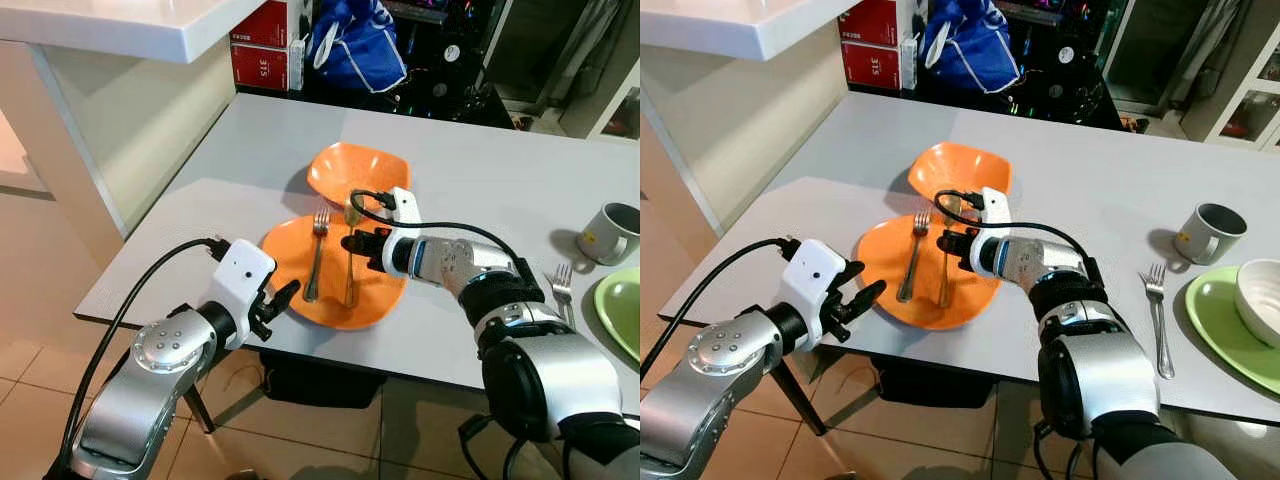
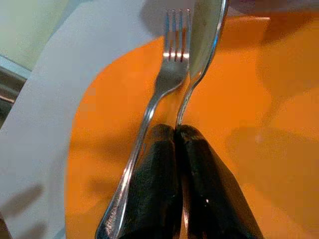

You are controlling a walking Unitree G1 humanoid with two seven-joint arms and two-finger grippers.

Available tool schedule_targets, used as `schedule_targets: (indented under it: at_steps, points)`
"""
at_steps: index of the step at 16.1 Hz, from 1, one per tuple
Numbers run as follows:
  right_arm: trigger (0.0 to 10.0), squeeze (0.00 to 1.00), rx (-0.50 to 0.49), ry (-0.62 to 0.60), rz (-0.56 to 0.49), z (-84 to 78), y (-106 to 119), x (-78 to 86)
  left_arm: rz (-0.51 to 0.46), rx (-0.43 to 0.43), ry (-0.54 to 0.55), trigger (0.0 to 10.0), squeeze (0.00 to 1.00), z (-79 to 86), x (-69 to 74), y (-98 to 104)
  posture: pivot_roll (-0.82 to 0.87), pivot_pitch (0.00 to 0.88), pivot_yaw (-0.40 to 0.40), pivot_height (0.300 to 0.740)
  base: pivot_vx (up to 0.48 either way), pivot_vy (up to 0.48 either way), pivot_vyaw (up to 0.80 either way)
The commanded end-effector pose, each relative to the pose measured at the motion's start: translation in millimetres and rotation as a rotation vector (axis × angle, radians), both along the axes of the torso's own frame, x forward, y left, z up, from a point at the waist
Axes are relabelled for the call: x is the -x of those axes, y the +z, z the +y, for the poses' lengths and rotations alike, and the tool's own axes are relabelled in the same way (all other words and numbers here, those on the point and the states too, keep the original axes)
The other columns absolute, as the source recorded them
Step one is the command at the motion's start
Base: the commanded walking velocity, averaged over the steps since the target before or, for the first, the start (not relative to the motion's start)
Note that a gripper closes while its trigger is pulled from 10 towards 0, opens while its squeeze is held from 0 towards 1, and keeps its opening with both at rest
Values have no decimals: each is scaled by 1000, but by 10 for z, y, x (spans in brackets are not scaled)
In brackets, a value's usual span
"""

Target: Setting the table

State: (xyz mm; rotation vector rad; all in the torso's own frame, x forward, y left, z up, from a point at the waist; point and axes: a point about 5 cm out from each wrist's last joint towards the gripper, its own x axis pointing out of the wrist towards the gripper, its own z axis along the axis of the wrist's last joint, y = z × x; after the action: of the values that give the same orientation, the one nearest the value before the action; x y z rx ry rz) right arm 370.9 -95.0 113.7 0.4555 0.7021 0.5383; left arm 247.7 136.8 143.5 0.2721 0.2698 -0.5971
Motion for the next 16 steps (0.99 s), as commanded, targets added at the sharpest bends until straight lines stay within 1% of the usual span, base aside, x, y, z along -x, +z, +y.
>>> schedule_targets:
  at_steps: [1, 4, 5, 6, 7, 9, 15, 16]
  points:
    - [10000, 0, 27, -21, -1, -35, 19, -25, -13, 6, -18, 10000, 0, -16, 3, 59, 70, 15, -49, 740, 0, 0, 0]
    - [10000, 0, 9, -29, 9, -2, 17, -26, -12, 6, -18, 10000, 0, -16, 2, 61, 71, 17, -49, 740, 0, 0, 0]
    - [10000, 176, 8, -29, 9, 15, 16, -27, -11, 5, -18, 10000, 0, -17, 2, 61, 71, 17, -49, 740, 0, 0, 0]
    - [10000, 506, 8, -28, 9, 29, 15, -27, -11, 4, -19, 10000, 0, -19, 1, 64, 73, 20, -49, 740, 0, 0, 0]
    - [10000, 675, 8, -27, 9, 36, 13, -27, -10, 3, -19, 10000, 0, -20, 0, 65, 73, 20, -49, 740, 0, 0, 0]
    - [10000, 812, 5, -24, 10, 47, 13, -26, -9, 1, -19, 10000, 0, -22, 3, 63, 73, 20, -49, 740, 0, 0, 0]
    - [10000, 800, 0, -22, 9, 59, 22, -30, -7, -4, -23, 10000, 0, -29, -16, 63, 73, 9, -47, 740, 0, 0, 0]
    - [10000, 773, -4, -21, 6, 57, 35, -35, -8, -5, -23, 10000, 0, -28, -25, 66, 72, 8, -47, 740, 0, 0, 0]
